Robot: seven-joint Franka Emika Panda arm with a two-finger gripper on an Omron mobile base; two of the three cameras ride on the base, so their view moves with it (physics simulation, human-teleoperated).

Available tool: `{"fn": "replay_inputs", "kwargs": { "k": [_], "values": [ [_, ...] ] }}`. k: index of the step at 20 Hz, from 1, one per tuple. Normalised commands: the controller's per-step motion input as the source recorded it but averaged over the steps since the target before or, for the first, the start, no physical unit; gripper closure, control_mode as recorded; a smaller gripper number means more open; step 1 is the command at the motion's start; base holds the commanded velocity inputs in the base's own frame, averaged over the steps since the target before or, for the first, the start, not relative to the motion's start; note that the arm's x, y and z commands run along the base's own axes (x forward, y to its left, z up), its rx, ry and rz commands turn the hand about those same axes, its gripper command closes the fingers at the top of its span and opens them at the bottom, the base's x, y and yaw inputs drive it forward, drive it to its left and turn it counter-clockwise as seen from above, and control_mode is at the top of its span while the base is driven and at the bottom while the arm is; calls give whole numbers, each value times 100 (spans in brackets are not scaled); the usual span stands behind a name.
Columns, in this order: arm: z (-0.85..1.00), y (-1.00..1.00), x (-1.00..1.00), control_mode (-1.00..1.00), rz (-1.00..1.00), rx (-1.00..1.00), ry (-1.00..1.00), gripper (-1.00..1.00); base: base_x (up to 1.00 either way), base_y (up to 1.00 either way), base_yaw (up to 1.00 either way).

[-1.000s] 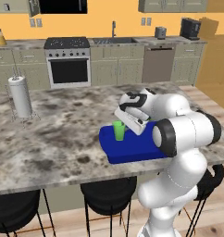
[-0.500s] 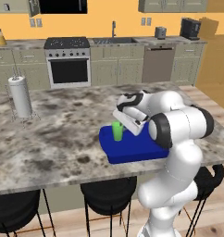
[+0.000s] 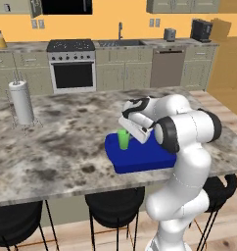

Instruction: There is a tray on the dining counter. Grab the cup, mug, and pitcher and place them on the tray. The pitcher may be placed next to the tray if it cannot fit the tray.

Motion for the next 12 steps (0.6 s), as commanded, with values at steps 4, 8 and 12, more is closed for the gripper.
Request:
{"fn": "replay_inputs", "kwargs": {
  "k": [4,8,12],
  "values": [
    [-19,1,5,-100,0,0,0,100,0,0,0],
    [-10,2,1,-100,0,0,0,-100,0,0,0],
    [0,0,0,-100,0,0,0,-100,0,0,0]
  ]
}}
